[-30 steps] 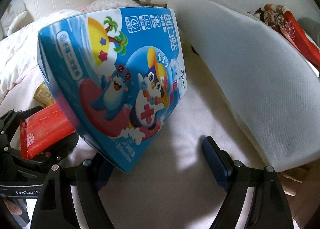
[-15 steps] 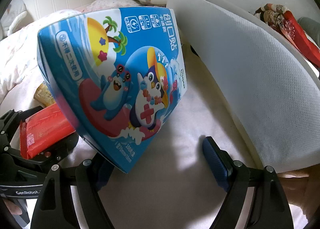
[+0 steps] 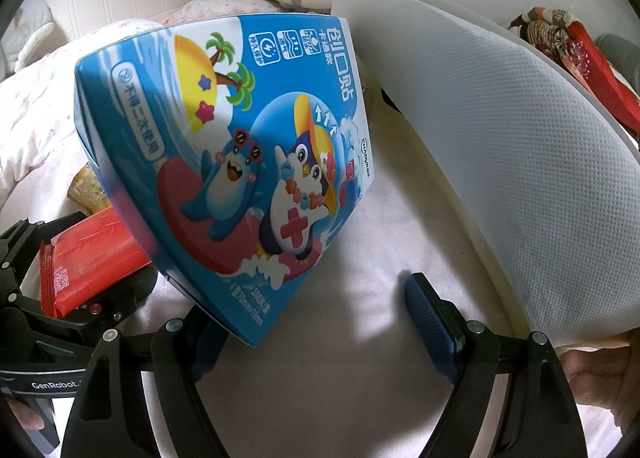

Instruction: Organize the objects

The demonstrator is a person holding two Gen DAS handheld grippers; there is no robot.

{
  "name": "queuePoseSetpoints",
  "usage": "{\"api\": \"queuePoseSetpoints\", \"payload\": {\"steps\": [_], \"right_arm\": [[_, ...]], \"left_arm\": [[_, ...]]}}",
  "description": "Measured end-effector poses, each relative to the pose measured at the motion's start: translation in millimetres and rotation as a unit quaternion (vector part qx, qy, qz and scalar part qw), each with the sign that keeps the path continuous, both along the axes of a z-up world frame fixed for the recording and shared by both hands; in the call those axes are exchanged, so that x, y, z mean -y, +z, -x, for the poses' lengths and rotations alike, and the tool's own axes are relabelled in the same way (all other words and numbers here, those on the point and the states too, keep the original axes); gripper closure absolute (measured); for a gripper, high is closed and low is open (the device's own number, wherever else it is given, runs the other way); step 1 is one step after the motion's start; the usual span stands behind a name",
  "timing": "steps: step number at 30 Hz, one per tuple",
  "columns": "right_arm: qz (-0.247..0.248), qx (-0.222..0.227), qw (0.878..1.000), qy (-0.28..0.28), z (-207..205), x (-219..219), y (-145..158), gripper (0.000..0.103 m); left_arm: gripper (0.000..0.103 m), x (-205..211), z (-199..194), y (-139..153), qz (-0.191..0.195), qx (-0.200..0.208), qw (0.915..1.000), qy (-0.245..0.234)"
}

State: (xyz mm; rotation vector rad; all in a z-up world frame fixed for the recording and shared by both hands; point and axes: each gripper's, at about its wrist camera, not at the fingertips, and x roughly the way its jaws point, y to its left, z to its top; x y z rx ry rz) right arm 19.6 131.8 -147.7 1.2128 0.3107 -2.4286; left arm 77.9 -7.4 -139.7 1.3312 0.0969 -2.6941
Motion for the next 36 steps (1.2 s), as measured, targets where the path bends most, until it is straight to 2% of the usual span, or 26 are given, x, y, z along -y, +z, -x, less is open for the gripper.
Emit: {"api": "queuePoseSetpoints", "payload": {"steps": [36], "right_arm": [[0.000, 0.000, 1.000, 0.001, 2.5, -0.8, -1.4, 0.021]], "left_arm": [[0.000, 0.2, 0.0, 0.4, 0.000, 0.000, 1.0000, -0.001]]}}
